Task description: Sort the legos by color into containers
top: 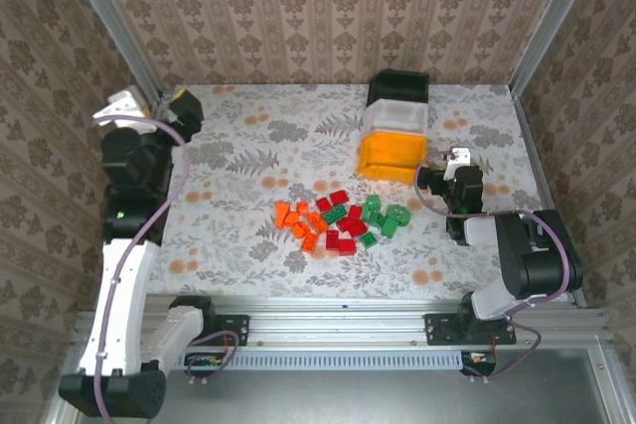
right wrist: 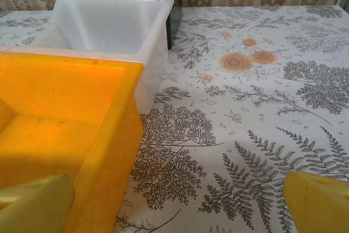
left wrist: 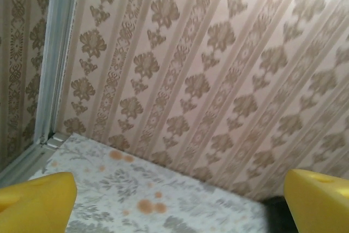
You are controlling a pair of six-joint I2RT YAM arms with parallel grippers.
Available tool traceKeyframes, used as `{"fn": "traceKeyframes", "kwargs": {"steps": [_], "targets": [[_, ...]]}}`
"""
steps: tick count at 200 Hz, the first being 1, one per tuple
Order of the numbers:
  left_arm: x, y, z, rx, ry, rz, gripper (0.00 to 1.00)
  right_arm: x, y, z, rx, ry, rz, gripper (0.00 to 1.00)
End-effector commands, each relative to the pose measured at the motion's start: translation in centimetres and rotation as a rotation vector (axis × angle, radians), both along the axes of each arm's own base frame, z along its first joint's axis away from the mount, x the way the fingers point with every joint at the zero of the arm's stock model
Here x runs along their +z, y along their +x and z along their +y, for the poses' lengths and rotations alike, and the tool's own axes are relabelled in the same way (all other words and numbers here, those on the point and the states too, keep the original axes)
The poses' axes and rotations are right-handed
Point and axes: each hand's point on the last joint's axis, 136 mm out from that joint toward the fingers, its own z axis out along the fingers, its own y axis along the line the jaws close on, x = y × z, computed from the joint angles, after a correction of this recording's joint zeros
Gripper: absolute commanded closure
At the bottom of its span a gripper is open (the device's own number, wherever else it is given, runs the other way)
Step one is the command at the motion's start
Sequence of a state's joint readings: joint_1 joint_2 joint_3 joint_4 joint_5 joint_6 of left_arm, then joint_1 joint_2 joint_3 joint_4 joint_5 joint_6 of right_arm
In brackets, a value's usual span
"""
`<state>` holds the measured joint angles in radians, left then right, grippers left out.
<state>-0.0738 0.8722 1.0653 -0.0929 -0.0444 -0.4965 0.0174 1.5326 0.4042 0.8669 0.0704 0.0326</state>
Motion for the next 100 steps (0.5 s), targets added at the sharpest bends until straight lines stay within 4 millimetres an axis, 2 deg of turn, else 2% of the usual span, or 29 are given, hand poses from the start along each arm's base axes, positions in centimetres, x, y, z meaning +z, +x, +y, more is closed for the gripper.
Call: {"fn": "traceKeyframes", "kwargs": {"steps": [1, 15, 27, 32, 39, 49, 68, 100], "targets": [[-5.6, 0.8, -1.7, -0.111, -0.228, 0.176, 0.00, -0.1, 0.1, 0.3, 0.023, 0.005, 0.009, 0.00], [-6.0, 1.8, -1.4, -0.106, -0.320, 0.166, 0.00, 0.3, 0.2, 0.2, 0.001, -0.010, 0.000, 0.00], [-6.6, 2.9, -1.1, -0.087, -0.335, 0.182, 0.00, 2.1, -0.1, 1.1, -0.018, -0.095, 0.005, 0.00], [-7.0, 3.4, -1.0, -0.080, -0.342, 0.197, 0.00, 3.1, -0.1, 1.5, -0.042, -0.159, 0.040, 0.00], [-7.5, 4.2, -1.3, -0.092, -0.349, 0.214, 0.00, 5.7, -0.1, 2.4, -0.054, -0.223, 0.067, 0.00], [-7.8, 5.3, -2.3, -0.151, -0.343, 0.228, 0.00, 8.5, 0.1, 3.1, -0.073, -0.237, 0.109, 0.00], [-9.1, 7.6, -4.7, -0.266, -0.339, 0.333, 0.00, 12.4, -0.1, 3.5, -0.133, -0.001, 0.179, 0.00], [-11.9, 10.5, -8.1, -0.407, -0.395, 0.476, 0.00, 13.5, 0.6, 7.5, 0.040, 0.461, 0.238, 0.00]]}}
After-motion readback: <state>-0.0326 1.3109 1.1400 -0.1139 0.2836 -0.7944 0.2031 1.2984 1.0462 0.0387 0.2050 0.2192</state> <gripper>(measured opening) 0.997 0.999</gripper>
